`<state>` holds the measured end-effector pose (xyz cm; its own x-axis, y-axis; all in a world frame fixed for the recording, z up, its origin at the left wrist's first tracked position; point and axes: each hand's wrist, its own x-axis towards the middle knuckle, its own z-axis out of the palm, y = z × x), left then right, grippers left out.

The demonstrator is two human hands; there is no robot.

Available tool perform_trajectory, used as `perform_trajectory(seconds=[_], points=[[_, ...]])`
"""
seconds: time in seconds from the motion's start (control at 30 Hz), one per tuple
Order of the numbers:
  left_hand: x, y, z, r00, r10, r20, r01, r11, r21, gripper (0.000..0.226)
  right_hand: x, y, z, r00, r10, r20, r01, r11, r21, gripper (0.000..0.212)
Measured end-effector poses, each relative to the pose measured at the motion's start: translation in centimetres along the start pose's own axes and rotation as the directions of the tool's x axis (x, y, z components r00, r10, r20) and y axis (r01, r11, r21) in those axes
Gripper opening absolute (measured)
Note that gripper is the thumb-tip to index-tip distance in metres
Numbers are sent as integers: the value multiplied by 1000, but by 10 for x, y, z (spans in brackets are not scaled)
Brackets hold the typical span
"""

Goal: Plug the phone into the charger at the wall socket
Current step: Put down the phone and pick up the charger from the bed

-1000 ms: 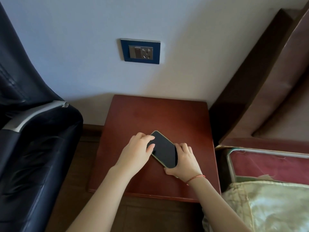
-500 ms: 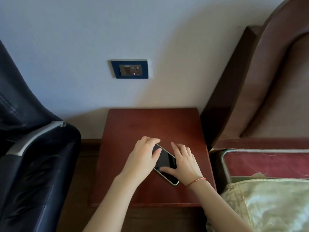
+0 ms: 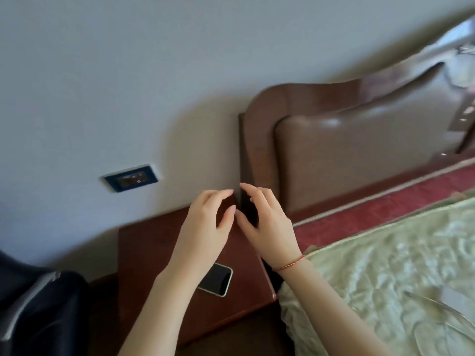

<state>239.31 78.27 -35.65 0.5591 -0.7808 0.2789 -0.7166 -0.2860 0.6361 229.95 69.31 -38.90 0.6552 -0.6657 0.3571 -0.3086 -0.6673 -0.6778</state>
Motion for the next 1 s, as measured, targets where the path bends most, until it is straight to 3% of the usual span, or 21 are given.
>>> perform_trajectory(seconds=[0.2,0.47,0.73,0.87,1.0], points=[[22,93,23,978,194,71,-188,979,-84,27,-20,9,-86,980,75,-184,-77,997,-6,42],[15,201,104,896,393,205,-356,914,-196,29,-79,69,-199,888,213,-408,-262,963,-68,41],[-9,272,212,804,450,388,-356,888,-292,30,-163,164,-289,757,411,-508,-523,847,-95,45],[-19,291,271,768,400,500,-303,915,-267,30,-197,219,-322,702,485,-522,-618,779,-109,47],[-29,302,329,754,352,555,-252,935,-250,31,-217,272,-331,695,514,-503,-660,732,-166,46]])
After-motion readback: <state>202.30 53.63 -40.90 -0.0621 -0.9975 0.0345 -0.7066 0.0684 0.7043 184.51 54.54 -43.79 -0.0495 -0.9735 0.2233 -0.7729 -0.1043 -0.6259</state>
